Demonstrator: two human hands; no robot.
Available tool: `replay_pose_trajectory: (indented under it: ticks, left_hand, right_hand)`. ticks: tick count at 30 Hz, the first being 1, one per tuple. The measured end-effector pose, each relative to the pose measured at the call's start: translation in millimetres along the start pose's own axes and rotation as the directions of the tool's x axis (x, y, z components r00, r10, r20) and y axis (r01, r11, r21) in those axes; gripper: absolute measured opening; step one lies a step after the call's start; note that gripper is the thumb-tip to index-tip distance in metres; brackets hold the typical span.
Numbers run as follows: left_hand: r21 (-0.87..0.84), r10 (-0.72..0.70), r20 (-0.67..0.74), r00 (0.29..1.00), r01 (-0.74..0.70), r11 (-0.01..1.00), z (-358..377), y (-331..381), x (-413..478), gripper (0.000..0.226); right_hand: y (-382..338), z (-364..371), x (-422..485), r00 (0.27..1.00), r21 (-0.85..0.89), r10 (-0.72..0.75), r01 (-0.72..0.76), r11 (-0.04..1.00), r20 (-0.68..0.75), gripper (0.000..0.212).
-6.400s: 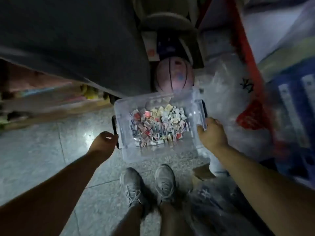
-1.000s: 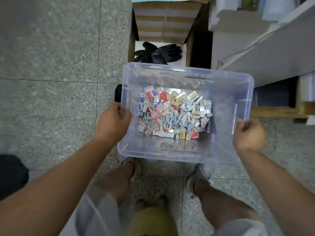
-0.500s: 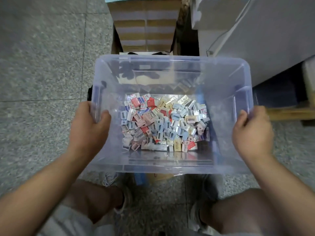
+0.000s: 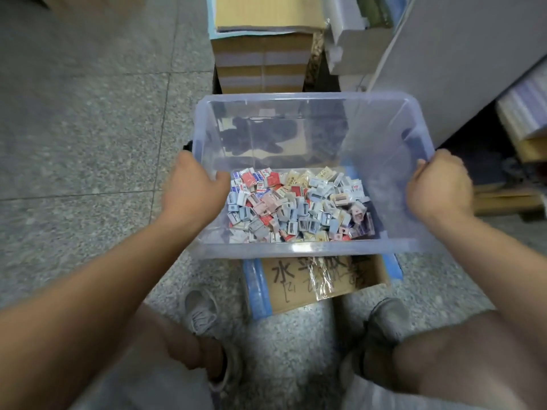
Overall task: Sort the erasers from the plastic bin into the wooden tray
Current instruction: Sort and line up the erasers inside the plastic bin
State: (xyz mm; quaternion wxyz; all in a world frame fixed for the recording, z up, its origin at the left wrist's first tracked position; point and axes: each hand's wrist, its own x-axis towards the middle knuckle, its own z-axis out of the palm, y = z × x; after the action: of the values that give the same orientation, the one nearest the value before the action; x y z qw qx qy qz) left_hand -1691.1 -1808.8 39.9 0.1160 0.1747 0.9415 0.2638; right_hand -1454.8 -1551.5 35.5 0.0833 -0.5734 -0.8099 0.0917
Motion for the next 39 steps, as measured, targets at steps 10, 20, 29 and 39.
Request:
replay_pose_trajectory:
  ticks: [10, 20, 29, 39]
  left_hand:
    - [0.500, 0.396, 0.007, 0.918, -0.346, 0.794, 2.4, 10.6, -12.7, 0.069]
    - [0.286, 0.298, 0.701, 0.648, -0.639, 0.714, 115.3, 38.3, 67.1, 0.087]
    - [0.233, 0.359, 0.762, 0.539, -0.745, 0.625, 162.7, 23.0, 94.4, 0.130]
    - [0.119, 0.226, 0.820, 0.526, -0.543, 0.831, 165.2, 30.5, 86.9, 0.106]
  right_hand:
    - [1.0, -4.4, -14.0, 0.927, -0.050, -0.341, 0.337, 0.940, -0.158, 0.048]
    - [-62.0, 84.6, 54.5, 0.500, 0.095, -0.530, 0.660, 0.746, 0.685, 0.076]
    - [-66.2, 145.5, 77.6, 0.385, 0.084, -0.519, 0.737, 0.671, 0.763, 0.129]
    - [-66.9, 150.6, 72.1, 0.358, 0.248, -0.438, 0.466, 0.849, 0.825, 0.101]
